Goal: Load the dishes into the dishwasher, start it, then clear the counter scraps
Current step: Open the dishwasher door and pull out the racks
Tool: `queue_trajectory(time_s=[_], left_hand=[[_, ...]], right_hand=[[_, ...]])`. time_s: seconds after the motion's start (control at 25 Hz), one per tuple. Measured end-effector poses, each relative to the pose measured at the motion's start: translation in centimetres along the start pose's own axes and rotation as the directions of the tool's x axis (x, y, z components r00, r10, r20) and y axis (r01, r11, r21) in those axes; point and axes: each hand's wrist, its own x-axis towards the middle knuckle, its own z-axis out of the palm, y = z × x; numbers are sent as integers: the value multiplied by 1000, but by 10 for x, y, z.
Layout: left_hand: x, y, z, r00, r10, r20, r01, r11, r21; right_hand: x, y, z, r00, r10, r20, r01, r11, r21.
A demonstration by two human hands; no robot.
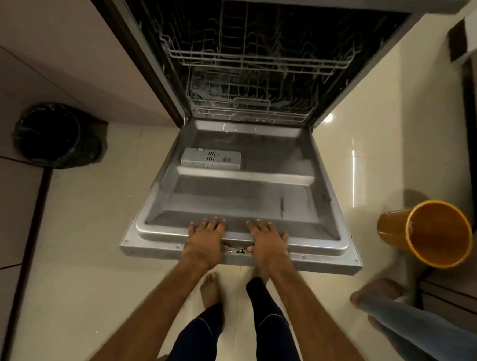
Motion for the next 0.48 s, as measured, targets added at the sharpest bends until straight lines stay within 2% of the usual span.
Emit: queue_trajectory(time_s=[0.28, 0.48], left_hand=[[30, -11, 89, 997, 31, 65, -31, 999, -11], [54, -16, 170, 998, -3, 69, 2, 1000, 5]], right_hand=[[46, 12, 87, 993, 56, 105, -54, 998, -18], [80, 26, 168, 995, 72, 70, -67, 995, -74]])
